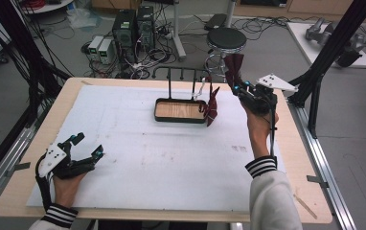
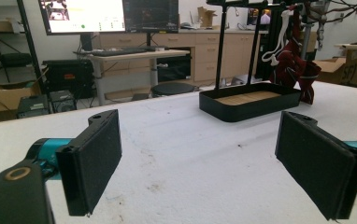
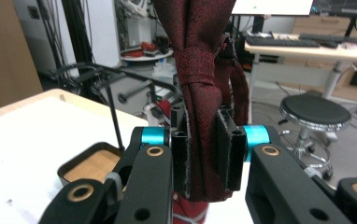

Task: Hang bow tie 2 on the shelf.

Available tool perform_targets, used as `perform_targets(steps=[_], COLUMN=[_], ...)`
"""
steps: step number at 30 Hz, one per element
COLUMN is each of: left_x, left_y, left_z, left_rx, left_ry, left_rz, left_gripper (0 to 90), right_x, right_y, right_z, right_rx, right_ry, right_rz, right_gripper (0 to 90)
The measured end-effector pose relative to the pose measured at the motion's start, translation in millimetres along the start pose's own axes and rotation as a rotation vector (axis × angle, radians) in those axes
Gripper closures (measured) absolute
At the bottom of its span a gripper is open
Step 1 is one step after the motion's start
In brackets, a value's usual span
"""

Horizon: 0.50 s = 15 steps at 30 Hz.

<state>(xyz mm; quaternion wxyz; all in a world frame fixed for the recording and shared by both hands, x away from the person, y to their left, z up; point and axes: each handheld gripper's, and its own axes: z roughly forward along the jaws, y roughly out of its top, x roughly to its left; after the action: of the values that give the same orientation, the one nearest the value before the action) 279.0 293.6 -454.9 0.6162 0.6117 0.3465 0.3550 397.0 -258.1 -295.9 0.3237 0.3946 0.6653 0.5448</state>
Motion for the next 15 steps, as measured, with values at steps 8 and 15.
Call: perform_targets(steps=[8,15], left_x=[0.1,0.1], left_y=[0.0,0.0], left_z=[-0.1,-0.1], left_rx=[0.001,-0.001], left_ry=[0.0,0.0], left_rz=[0.0,-0.002], left_gripper=[15.0,15.0], right_x=[18.5,28.8], right_y=[14.7,18.3], right_z=[1.9,9.3], right_rx=[-0.053,-0.09], right_ry=[0.036,0.074], right_rz=[-0.01,0.009], right_gripper=[78.5,78.5])
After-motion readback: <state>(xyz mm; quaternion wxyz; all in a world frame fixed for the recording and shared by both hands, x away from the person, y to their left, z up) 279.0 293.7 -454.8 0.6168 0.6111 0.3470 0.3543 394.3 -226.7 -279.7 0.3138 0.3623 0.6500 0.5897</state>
